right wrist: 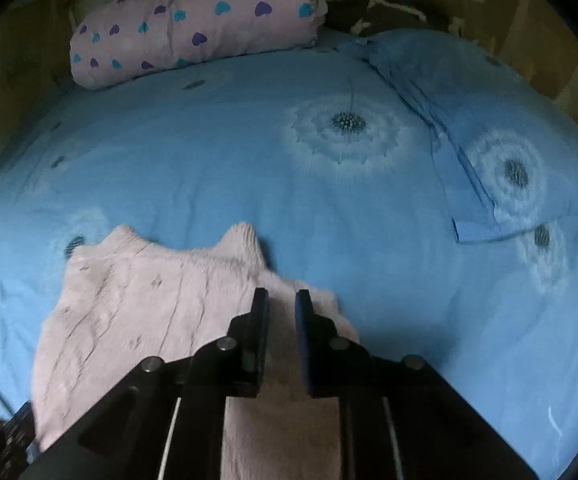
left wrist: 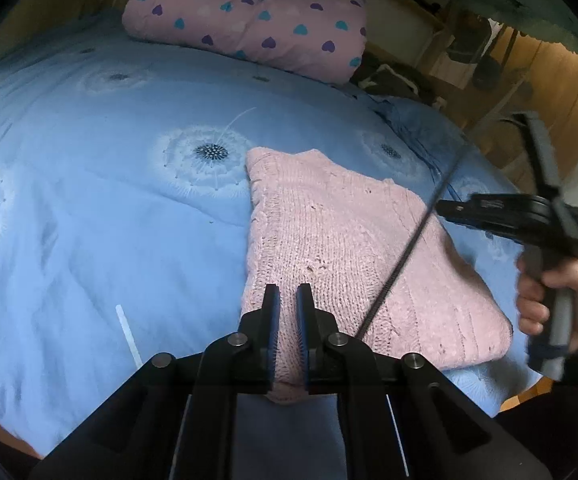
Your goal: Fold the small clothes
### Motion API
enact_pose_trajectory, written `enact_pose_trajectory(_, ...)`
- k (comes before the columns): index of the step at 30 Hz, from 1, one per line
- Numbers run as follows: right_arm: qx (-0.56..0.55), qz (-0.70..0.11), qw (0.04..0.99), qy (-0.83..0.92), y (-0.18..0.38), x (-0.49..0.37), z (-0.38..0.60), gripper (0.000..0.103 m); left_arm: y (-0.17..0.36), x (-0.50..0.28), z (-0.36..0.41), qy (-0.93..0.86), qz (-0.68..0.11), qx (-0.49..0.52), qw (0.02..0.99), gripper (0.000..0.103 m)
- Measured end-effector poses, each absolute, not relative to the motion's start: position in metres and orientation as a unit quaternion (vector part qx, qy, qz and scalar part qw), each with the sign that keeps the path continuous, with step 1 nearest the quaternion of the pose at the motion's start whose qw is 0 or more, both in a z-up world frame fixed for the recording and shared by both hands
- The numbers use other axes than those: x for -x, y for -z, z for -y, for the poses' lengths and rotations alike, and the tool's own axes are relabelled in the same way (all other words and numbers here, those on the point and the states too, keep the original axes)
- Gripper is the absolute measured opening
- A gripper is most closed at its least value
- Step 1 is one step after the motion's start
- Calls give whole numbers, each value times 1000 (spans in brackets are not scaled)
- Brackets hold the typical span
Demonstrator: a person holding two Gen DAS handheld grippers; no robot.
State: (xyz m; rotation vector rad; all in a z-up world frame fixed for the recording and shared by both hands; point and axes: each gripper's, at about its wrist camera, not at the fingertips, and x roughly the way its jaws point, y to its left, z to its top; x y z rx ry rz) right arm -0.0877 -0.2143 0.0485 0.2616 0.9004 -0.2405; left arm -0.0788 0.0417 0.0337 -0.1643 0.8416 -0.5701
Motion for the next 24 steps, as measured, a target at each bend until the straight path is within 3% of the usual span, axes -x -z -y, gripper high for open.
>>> enact_pose_trajectory(4, -129, -434, 889, 76, -52, 122, 216, 28, -32, 77, -45, 276, -409, 89, 865, 0)
enact_pose_trajectory(10, -137, -481, 862, 85, -21, 164, 231, 28, -32, 76, -45, 273, -410, 91, 865, 0)
enact_pose_trajectory(19, -177, -485, 841, 163, 7, 226, 287, 30, -36, 76, -45, 264, -404, 94, 871, 0)
enact_pose_trajectory(21, -203, -467, 846, 156, 6, 234, 294, 43, -39, 68, -52, 288, -411, 123, 856, 0)
enact_pose_trajectory(22, -219, -458, 848, 156, 4, 237, 298, 63, -41, 61, -61, 303, -418, 154, 843, 3)
enact_pose_trajectory(23, -236, -446, 850, 154, 2, 239, 301, 80, -42, 55, -68, 311, -421, 178, 833, 20)
enact_pose_trajectory(24, -254, -431, 854, 146, -1, 239, 304, 86, -42, 50, -76, 321, -419, 205, 824, 27)
